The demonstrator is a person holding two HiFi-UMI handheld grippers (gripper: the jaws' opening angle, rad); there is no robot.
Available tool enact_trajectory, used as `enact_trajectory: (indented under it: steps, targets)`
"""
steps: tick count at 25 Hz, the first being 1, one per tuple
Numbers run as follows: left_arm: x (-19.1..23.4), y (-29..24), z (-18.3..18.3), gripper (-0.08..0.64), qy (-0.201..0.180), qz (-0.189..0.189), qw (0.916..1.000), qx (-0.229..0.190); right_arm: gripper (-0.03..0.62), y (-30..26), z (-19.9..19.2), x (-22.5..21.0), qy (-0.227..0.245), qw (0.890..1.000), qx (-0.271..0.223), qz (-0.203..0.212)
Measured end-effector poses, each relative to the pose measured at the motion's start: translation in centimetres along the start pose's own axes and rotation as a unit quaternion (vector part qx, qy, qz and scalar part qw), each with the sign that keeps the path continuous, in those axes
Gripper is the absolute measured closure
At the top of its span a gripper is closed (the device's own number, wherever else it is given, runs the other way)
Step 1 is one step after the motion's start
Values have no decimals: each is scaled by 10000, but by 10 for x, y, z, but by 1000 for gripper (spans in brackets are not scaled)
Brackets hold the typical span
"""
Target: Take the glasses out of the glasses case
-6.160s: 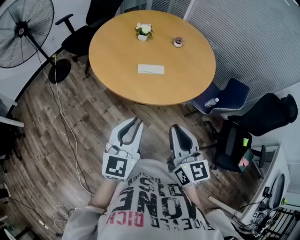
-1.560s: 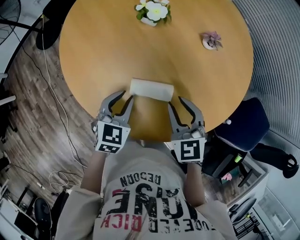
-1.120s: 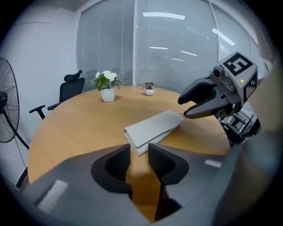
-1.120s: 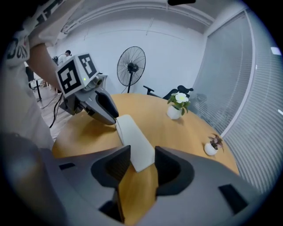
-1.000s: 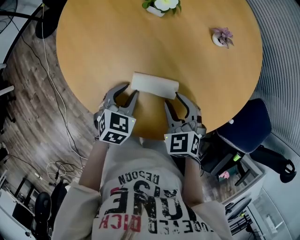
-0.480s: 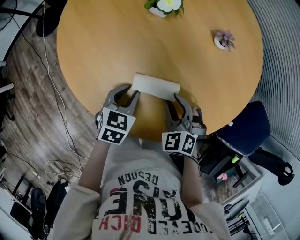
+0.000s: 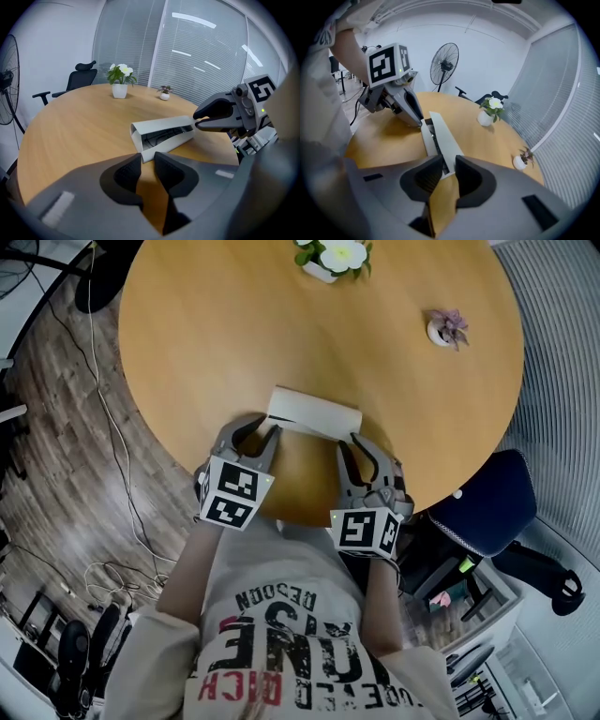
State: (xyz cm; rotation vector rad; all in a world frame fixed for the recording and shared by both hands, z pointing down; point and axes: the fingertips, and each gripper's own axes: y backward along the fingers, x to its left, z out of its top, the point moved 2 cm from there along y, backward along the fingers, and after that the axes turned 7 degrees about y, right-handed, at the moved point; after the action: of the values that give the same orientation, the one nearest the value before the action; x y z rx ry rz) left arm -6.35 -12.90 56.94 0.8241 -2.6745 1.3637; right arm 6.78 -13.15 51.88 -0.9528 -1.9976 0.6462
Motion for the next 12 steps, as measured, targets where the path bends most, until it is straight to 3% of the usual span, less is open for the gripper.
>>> enact_trajectory:
  steps: [12]
  targets:
    - [-1, 0, -1, 460, 84, 20, 10000, -17, 541, 0, 8, -41, -831, 9950, -410, -368]
